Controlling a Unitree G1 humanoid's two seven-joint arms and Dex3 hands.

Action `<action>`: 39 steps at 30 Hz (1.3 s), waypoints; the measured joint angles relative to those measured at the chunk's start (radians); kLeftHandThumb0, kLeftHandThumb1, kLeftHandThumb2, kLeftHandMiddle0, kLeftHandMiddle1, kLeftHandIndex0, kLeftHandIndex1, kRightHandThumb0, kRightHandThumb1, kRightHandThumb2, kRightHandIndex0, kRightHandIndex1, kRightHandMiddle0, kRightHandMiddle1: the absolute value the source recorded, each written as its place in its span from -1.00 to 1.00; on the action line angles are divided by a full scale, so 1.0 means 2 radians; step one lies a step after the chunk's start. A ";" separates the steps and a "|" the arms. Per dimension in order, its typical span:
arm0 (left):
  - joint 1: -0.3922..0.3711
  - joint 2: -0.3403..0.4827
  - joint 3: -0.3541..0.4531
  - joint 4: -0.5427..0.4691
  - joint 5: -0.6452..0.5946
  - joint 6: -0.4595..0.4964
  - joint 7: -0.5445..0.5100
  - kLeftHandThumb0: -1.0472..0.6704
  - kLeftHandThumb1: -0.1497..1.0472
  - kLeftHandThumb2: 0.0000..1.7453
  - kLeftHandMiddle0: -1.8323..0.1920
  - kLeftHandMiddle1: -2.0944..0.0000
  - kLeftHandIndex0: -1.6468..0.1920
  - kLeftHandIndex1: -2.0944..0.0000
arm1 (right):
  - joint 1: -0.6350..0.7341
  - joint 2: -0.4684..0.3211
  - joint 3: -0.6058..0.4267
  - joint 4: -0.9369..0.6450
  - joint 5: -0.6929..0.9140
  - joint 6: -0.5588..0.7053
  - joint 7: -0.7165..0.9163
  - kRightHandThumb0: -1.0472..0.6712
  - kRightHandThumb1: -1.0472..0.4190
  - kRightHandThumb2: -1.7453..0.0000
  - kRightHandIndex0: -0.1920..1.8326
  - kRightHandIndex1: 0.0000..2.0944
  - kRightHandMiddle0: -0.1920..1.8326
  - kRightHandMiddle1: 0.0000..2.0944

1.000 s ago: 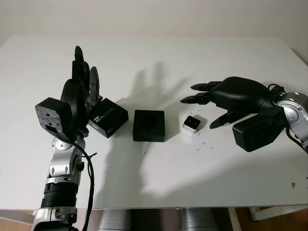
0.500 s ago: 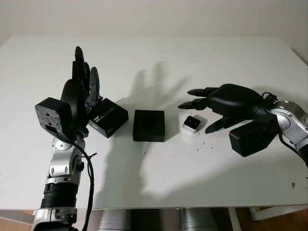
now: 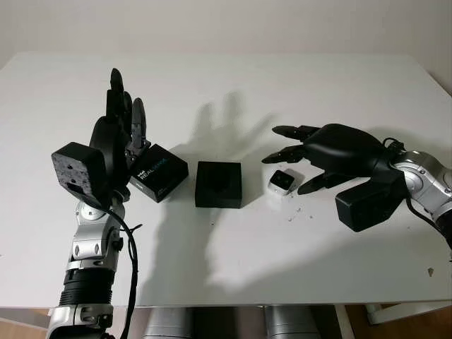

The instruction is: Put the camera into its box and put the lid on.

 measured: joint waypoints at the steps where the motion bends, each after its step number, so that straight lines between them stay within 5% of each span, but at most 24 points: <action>1: 0.000 0.000 0.000 0.000 0.000 0.000 0.000 -0.55 1.00 -0.23 1.00 1.00 1.00 1.00 | -0.002 0.000 0.002 0.002 -0.001 -0.001 -0.002 -0.30 -0.84 0.94 -0.76 -0.97 -0.26 -0.82; 33: 0.000 0.000 0.000 -0.008 0.003 0.001 0.009 -0.54 1.00 -0.23 1.00 1.00 1.00 1.00 | -0.024 0.015 0.024 0.038 -0.009 -0.024 -0.004 -0.29 -0.85 0.94 -0.74 -0.94 -0.29 -0.67; 39: 0.000 0.000 -0.001 -0.008 0.004 0.001 0.009 -0.54 1.00 -0.23 1.00 1.00 1.00 1.00 | -0.025 0.016 0.025 0.044 -0.014 -0.033 -0.024 -0.26 -0.91 0.93 -0.70 -0.95 -0.56 0.06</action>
